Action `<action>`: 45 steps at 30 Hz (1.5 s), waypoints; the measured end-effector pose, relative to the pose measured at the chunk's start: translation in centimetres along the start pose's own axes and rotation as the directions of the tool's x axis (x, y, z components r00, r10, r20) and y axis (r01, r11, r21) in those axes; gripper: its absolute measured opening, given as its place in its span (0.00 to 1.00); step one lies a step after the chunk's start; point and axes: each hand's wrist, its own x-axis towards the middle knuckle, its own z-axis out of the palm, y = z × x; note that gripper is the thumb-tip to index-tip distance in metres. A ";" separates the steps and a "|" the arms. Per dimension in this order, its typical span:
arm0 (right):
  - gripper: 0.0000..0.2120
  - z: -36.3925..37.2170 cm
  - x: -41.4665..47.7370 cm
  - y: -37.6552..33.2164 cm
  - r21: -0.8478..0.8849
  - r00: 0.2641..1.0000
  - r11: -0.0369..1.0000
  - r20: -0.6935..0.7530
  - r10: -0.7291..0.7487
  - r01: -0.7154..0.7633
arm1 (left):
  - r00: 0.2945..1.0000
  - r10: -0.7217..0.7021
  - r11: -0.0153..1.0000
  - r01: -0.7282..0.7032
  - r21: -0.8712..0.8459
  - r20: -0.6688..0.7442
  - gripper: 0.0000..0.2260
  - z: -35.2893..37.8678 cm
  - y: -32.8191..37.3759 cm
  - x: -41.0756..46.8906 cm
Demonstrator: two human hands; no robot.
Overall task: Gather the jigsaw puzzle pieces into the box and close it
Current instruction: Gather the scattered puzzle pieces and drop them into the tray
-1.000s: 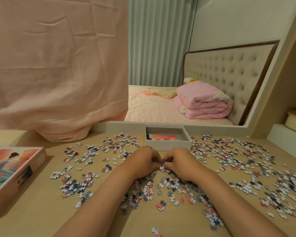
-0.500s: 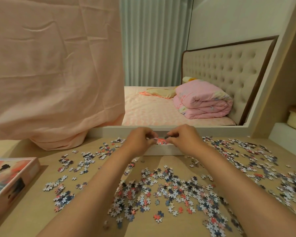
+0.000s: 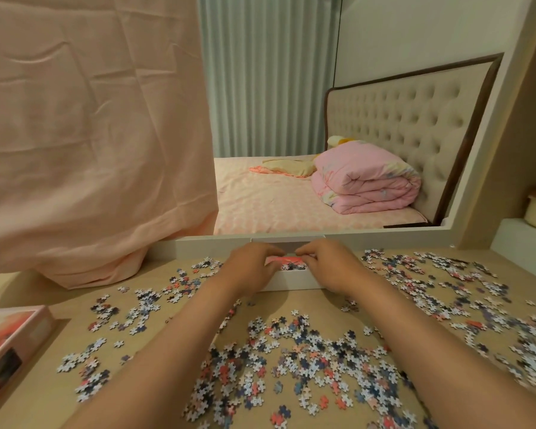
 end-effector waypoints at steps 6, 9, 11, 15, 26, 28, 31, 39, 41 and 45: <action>0.16 0.7 -2.6 -1.2 -0.033 0.994 0.998 0.092 -0.052 0.056 | 0.999 0.023 0.997 -0.025 0.076 0.030 0.19 0.9 0.0 -3.4; 0.16 0.6 -3.6 -1.6 -0.036 0.994 0.998 0.099 -0.054 0.058 | 0.998 0.039 0.994 -0.045 0.102 0.056 0.21 0.5 0.6 -4.7; 0.17 0.2 -4.6 -2.0 -0.035 0.991 0.997 0.115 -0.061 0.066 | 0.996 0.052 0.991 -0.060 0.122 0.066 0.22 0.2 1.0 -5.7; 0.16 -0.8 -6.7 -2.7 -0.045 0.995 0.994 0.011 -0.103 0.103 | 0.989 0.074 0.996 -0.067 0.060 -0.127 0.20 -0.5 1.2 -8.0; 0.22 1.6 -10.2 -3.7 -0.201 0.932 0.963 0.346 -0.104 0.182 | 0.980 -0.002 0.979 -0.038 0.198 0.198 0.24 0.2 2.1 -11.2; 0.21 1.6 -10.3 -3.6 -0.126 0.925 0.976 0.360 -0.122 0.178 | 0.970 0.033 0.987 -0.069 0.142 0.242 0.21 0.6 2.1 -11.2; 0.20 0.6 -10.5 -3.3 -0.011 0.937 0.992 0.330 -0.111 0.122 | 0.968 0.065 0.995 -0.082 0.061 0.240 0.20 0.2 2.3 -11.0; 0.47 -1.1 -11.3 -2.4 -0.229 0.891 0.973 0.432 0.142 -0.044 | 0.932 -0.081 0.979 0.009 0.201 0.353 0.33 -0.8 2.6 -11.3; 0.43 0.0 -11.0 -2.8 -0.208 0.901 0.978 0.420 0.104 -0.016 | 0.947 -0.047 0.988 -0.004 0.157 0.318 0.29 -0.1 2.6 -11.3; 0.35 1.4 -10.3 -4.0 -0.169 0.930 0.986 0.362 0.063 -0.001 | 0.971 0.024 0.993 -0.051 0.109 0.238 0.19 0.3 2.9 -11.0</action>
